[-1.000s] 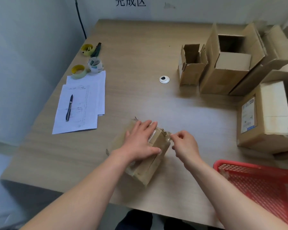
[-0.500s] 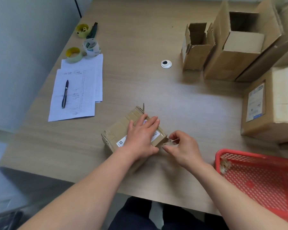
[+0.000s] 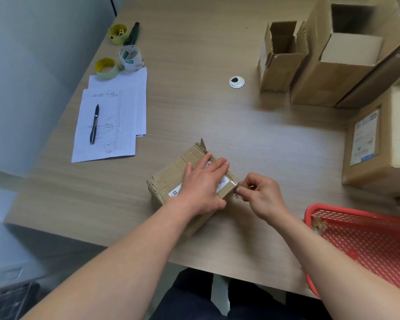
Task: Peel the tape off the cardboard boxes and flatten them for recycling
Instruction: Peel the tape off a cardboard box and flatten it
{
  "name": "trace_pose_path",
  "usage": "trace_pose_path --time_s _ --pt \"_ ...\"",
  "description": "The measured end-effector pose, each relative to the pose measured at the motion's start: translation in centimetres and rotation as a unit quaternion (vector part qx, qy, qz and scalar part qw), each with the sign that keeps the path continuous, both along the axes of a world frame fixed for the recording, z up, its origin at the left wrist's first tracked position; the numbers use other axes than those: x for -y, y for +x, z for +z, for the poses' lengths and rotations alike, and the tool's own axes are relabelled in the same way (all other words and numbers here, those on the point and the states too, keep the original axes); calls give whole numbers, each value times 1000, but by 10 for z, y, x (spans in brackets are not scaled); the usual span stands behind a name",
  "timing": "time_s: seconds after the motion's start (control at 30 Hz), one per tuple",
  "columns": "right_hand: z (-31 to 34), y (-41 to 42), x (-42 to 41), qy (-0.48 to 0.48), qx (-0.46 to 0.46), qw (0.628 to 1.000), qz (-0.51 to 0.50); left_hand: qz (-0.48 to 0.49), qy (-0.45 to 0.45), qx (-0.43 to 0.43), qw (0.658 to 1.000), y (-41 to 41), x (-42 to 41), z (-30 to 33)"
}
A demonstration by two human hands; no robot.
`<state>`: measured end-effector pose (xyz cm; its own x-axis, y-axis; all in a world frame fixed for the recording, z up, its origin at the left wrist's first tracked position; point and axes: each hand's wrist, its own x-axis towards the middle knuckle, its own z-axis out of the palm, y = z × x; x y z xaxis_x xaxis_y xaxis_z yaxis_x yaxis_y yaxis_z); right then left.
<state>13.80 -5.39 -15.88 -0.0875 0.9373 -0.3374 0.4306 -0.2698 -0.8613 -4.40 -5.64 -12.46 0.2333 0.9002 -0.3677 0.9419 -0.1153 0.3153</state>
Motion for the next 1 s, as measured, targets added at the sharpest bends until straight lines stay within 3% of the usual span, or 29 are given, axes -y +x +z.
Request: trace_pose_path --time_s 0.27,0.43,0.57,0.7,0.83,1.0 --pt "0 5 4 -4 -6 1000 -15 -7 -2 5 1000 -2 -5 0" --pt "-5 -2 13 34 -15 998 -59 -10 -5 10 1000 0 -9 1" --pt "-5 -8 17 134 7 990 -30 14 -14 34 999 2 -13 0" --pt "-4 -9 20 151 1 988 -24 19 -22 39 999 3 -14 -2" --pt "-2 -7 31 110 -32 993 -35 20 -30 30 999 4 -15 -4" --pt "-7 -7 29 -13 -95 982 -162 21 -25 30 999 3 -13 -5"
